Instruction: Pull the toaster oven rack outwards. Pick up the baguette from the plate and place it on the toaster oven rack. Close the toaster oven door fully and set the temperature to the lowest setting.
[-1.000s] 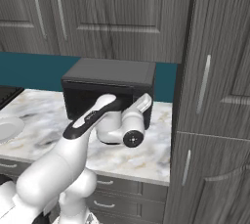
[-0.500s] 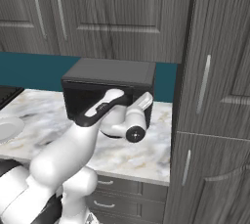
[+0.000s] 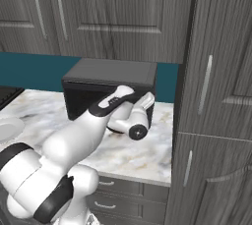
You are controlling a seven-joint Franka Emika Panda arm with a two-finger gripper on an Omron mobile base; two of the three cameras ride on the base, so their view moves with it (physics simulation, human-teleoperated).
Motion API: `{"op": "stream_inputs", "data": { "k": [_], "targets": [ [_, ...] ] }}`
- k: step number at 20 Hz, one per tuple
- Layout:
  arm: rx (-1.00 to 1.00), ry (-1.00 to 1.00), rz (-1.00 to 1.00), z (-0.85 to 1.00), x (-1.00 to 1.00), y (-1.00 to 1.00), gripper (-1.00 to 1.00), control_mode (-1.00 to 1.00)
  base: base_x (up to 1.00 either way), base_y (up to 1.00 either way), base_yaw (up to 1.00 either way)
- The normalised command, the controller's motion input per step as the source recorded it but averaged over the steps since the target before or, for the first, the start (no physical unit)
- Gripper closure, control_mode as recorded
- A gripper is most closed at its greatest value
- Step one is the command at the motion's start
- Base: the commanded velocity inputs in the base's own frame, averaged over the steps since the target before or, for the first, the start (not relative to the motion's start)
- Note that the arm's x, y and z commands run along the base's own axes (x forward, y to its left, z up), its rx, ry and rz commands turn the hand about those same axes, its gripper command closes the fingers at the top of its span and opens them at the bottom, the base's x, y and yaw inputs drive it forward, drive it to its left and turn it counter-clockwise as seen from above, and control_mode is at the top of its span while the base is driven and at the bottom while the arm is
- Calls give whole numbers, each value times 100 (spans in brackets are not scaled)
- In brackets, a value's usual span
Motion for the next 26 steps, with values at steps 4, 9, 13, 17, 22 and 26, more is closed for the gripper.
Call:
{"op": "stream_inputs", "data": {
  "k": [4,9,13,17,22,26],
  "targets": [
    [0,0,0,-9,24,-15,-100,-100,0,0,0],
    [0,0,0,-10,14,-20,-100,-100,0,0,0],
    [0,0,0,-9,13,-14,-100,-100,0,0,0],
    [0,0,0,-7,8,-1,-100,-100,0,0,0],
    [0,0,0,-11,12,0,-100,-100,0,0,0],
    [0,0,0,-6,25,0,-100,-100,0,0,0]
  ]
}}
